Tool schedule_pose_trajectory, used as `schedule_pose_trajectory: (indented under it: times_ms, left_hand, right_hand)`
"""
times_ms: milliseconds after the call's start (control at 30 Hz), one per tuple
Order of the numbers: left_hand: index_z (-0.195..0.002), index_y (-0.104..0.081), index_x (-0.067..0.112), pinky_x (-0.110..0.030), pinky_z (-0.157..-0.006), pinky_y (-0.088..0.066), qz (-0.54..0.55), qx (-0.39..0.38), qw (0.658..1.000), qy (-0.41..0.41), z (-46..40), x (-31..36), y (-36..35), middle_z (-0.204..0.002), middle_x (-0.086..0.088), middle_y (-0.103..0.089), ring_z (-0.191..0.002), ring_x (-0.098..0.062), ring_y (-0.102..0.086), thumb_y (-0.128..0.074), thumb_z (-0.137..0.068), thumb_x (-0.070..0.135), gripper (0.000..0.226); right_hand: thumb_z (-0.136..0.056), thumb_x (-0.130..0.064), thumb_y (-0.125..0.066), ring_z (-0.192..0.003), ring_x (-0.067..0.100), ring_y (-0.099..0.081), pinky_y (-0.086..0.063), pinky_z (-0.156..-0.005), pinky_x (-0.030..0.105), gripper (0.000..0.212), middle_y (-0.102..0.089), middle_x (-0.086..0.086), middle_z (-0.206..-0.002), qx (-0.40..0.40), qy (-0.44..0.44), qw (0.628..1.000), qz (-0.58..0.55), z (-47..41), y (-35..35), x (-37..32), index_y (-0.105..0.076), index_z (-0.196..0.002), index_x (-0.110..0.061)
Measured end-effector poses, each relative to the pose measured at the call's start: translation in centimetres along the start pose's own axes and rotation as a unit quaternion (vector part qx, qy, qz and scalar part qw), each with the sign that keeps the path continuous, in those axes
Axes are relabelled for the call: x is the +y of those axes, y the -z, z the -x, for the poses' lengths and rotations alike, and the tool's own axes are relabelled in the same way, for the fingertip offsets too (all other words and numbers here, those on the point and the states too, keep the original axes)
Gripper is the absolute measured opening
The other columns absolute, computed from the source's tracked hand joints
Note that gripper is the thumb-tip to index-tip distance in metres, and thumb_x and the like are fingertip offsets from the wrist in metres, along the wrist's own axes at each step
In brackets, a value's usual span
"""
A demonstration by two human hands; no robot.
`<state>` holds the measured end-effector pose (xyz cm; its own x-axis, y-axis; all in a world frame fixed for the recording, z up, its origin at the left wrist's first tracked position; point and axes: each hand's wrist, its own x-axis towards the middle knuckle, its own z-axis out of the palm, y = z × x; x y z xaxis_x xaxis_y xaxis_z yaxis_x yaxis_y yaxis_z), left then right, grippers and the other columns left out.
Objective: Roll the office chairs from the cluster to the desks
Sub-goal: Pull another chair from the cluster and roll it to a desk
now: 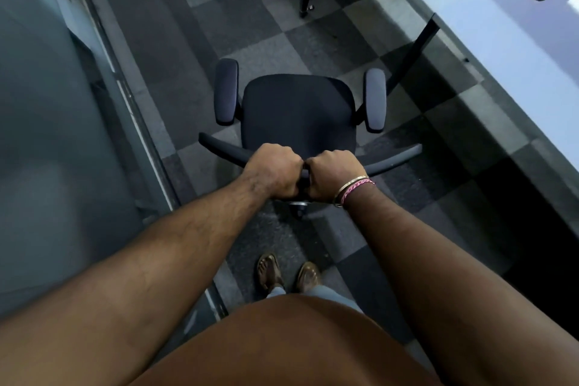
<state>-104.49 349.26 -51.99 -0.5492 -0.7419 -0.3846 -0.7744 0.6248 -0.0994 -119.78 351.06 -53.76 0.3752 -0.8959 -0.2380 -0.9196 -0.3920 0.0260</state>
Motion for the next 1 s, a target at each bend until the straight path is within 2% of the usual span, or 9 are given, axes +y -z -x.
schedule_pose_trajectory:
  times_ms: [100, 200, 333, 600, 800, 1000]
  left_hand:
    - [-0.079, -0.059, 0.027, -0.033, -0.06, -0.044, -0.002, -0.006, 1.0, -0.003, -0.3, 0.3, 0.4, -0.064, 0.008, -0.046, -0.063, -0.018, -0.053, -0.059, -0.087, 0.041, 0.016]
    - [-0.079, -0.059, 0.028, -0.033, -0.061, -0.046, 0.002, -0.018, 1.0, 0.004, -0.8, 0.7, 0.7, -0.065, 0.008, -0.048, -0.063, -0.018, -0.054, -0.06, -0.084, 0.039, 0.012]
    - [-0.083, -0.067, 0.029, -0.033, -0.059, -0.049, -0.005, -0.019, 1.0, 0.022, -2.2, 0.4, 0.9, -0.07, 0.008, -0.059, -0.064, -0.016, -0.058, -0.06, -0.081, 0.043, 0.016]
    - [-0.084, -0.067, 0.03, -0.034, -0.061, -0.051, -0.013, -0.003, 1.0, 0.006, -6.9, -2.4, 1.7, -0.07, 0.009, -0.059, -0.064, -0.016, -0.059, -0.061, -0.084, 0.049, 0.02]
    - [-0.085, -0.067, 0.03, -0.033, -0.06, -0.053, -0.018, 0.018, 1.0, -0.007, -11.0, -7.3, 2.4, -0.072, 0.01, -0.062, -0.064, -0.016, -0.06, -0.061, -0.083, 0.05, 0.021]
    - [-0.087, -0.067, 0.032, -0.032, -0.059, -0.047, -0.032, 0.015, 0.999, -0.029, -17.2, -14.9, 4.2, -0.074, 0.01, -0.061, -0.065, -0.015, -0.059, -0.061, -0.084, 0.05, 0.019]
  right_hand:
    - [-0.076, -0.066, -0.053, -0.07, 0.024, -0.065, -0.046, -0.059, 0.032, 0.043, -0.066, -0.004, -0.078, -0.013, -0.017, 1.0, -0.005, 0.3, -0.1, 1.5, -0.067, -0.085, -0.026]
    - [-0.078, -0.067, -0.055, -0.064, 0.021, -0.059, -0.044, -0.058, 0.031, 0.043, -0.062, -0.005, -0.073, -0.021, -0.026, 0.999, 0.011, 0.4, -0.5, 2.3, -0.066, -0.085, -0.026]
    - [-0.077, -0.067, -0.058, -0.058, 0.022, -0.058, -0.044, -0.055, 0.03, 0.044, -0.062, -0.005, -0.069, -0.004, -0.007, 0.999, 0.036, -0.7, -0.5, 3.0, -0.066, -0.08, -0.025]
    - [-0.077, -0.068, -0.056, -0.059, 0.023, -0.062, -0.042, -0.053, 0.03, 0.044, -0.063, -0.003, -0.069, 0.015, -0.016, 0.999, 0.025, -4.4, 0.3, 5.2, -0.066, -0.078, -0.025]
    - [-0.078, -0.071, -0.054, -0.055, 0.022, -0.056, -0.046, -0.055, 0.031, 0.046, -0.057, -0.004, -0.065, -0.001, -0.017, 0.999, 0.03, -10.3, 2.1, 6.7, -0.06, -0.075, -0.025]
    - [-0.077, -0.066, -0.055, -0.063, 0.024, -0.061, -0.042, -0.057, 0.03, 0.045, -0.063, -0.002, -0.071, 0.006, -0.07, 0.998, 0.001, -18.8, 4.1, 8.0, -0.067, -0.083, -0.023]
